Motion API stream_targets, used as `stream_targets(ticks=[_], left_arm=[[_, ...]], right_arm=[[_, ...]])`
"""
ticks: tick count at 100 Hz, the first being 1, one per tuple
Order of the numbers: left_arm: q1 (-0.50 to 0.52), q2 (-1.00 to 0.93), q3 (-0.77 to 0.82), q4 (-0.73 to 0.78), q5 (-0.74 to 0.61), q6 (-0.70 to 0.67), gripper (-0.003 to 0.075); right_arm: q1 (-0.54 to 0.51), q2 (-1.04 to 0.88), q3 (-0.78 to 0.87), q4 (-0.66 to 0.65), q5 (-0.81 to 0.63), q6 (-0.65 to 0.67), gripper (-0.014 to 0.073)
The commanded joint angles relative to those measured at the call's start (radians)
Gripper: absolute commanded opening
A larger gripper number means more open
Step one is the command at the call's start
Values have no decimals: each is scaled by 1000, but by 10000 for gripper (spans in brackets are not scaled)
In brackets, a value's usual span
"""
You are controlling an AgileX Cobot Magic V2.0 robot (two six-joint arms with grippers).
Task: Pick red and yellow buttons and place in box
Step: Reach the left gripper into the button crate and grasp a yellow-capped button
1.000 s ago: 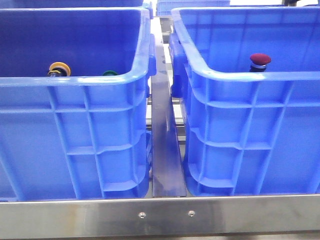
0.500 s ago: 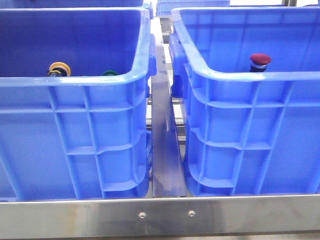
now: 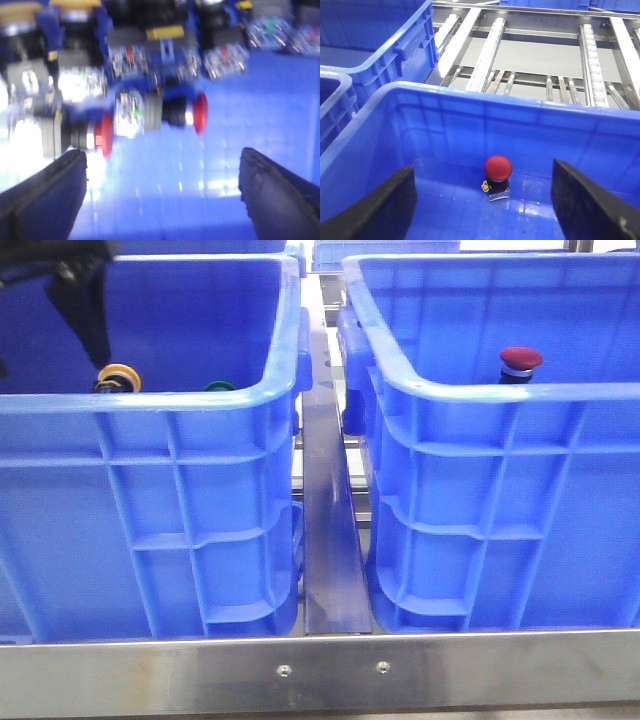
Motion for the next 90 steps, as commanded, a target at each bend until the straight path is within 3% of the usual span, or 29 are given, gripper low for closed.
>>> stream_targets(ticks=[1,53,65,90], left_arm=[[3,9,-80,-9,-24,17,564],[4,224,-298,-9,0,34,544],[7,233,-303,-9,6,34,456],[7,233,-303,-9,8,34,198]], right_arm=[[-2,-18,-23,10,-33,-12,569],[-2,-18,-23,10,-30,-12,569],[-2,-18,-23,10,-30,-12,569],[-2,-18,-23,10,-30,-12,569]])
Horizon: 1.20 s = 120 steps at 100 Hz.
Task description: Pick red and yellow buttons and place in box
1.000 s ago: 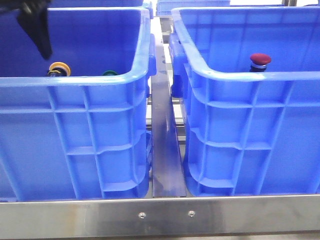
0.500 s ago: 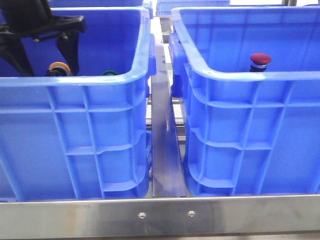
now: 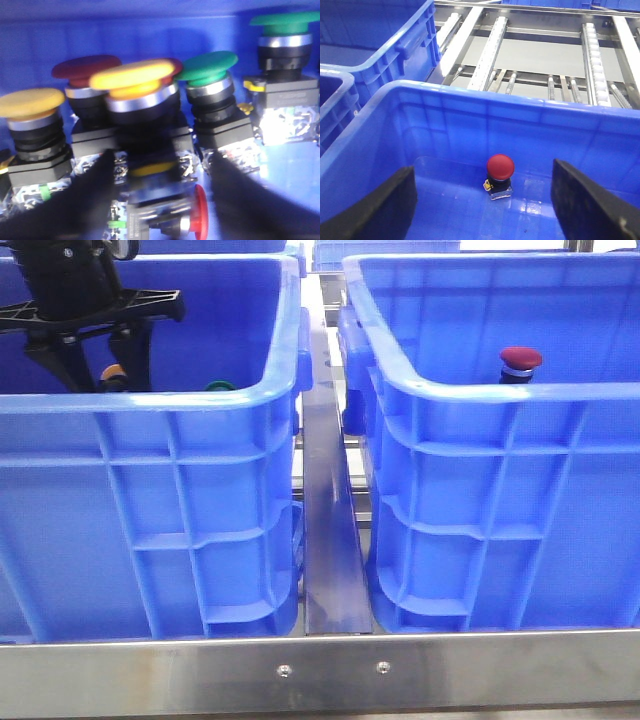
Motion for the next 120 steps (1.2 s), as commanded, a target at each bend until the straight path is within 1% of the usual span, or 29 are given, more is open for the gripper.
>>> stream_targets(ticks=[1,11,20,37,44,56,68,86,100,120], left_arm=[[3,-51,-34,-6,-22,3,185],[3,-51,-34,-6,-25,3,111],[3,-51,-34,4,-23,3,81],[-15,-89,-34,23,-5,5,81],[-38,-116,-32,39,21,38,81],[-77,-177,-23,69,21,38,81],[-110,-244,24,52,-9,38,81],[-163,-363,134,38,-45,43,80],[-225,-448,180,-15,-54,112,80],[-332,-486,187,-90,-54,300,80]], right_arm=[[-2,-18,-23,10,-37,-12,569],[-2,-18,-23,10,-37,-12,569],[-2,-18,-23,10,-37,-12,569],[-2,-18,-23,10,-36,-12,569],[-2,-18,-23,10,-36,-12,569],[-2,-18,-23,10,-34,-12,569],[-2,-18,-23,10,-34,-12,569],[-2,-18,-23,10,-33,-12,569],[-2,-18,-23,10,-29,-12,569],[-2,-18,-23,11,-25,-12,569]])
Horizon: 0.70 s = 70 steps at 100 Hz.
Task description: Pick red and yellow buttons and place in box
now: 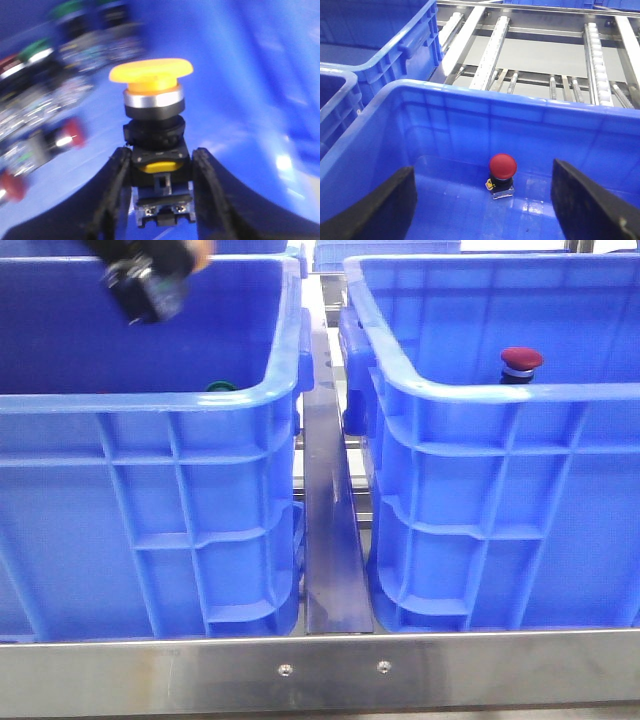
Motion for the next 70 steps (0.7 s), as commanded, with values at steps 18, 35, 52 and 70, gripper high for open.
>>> stream_targets(ticks=[18,35,52,70], left_arm=[[-122,-47,-23,-93,-54,236,80],[-175,-47,-23,-132,-47,341,80],[-182,-47,-23,-132,-49,341,80],[-182,-47,-23,-132,-55,341,80]], right_arm=[[-2,-18,-23,34,8,-12,569],[-2,-17,-32,108,58,-12,569],[-2,-6,-72,241,232,-11,591],[-2,70,-158,323,466,149,647]])
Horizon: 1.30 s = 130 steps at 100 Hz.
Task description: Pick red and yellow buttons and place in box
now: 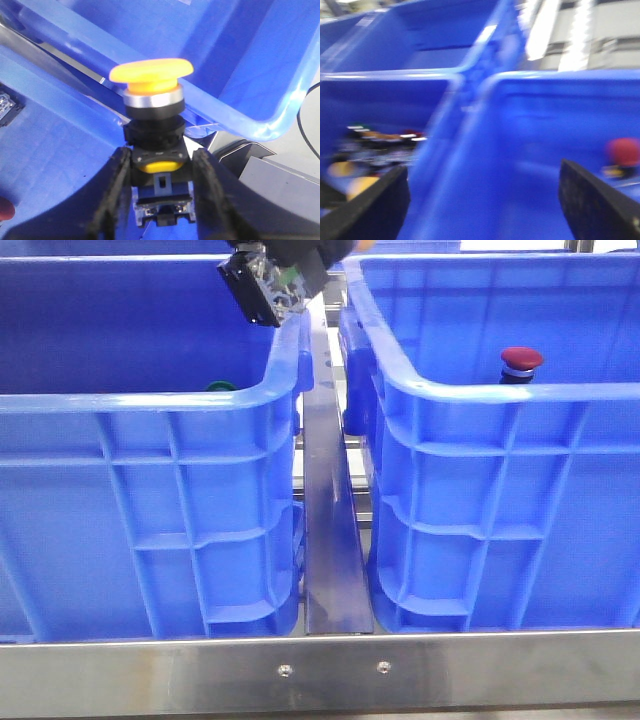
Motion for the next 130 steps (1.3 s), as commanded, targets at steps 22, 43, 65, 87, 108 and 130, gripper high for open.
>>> stream_targets(ticks=[22,43,65,87,108,130], left_arm=[[-7,-43,-25,-20,-55,0,80],[-7,-43,-25,-20,-57,0,80],[-7,-43,-25,-24,-59,0,80],[-7,-43,-25,-24,-59,0,80],[-7,-43,-25,-26,-59,0,82],[-7,-43,-25,-28,-59,19,245]], right_arm=[[-2,219,-214,61,446,299,646],[14,367,-296,116,590,299,646],[80,412,-296,115,509,294,645],[139,427,-296,120,431,282,637],[139,427,-296,120,424,281,377],[139,427,-296,120,427,280,267]])
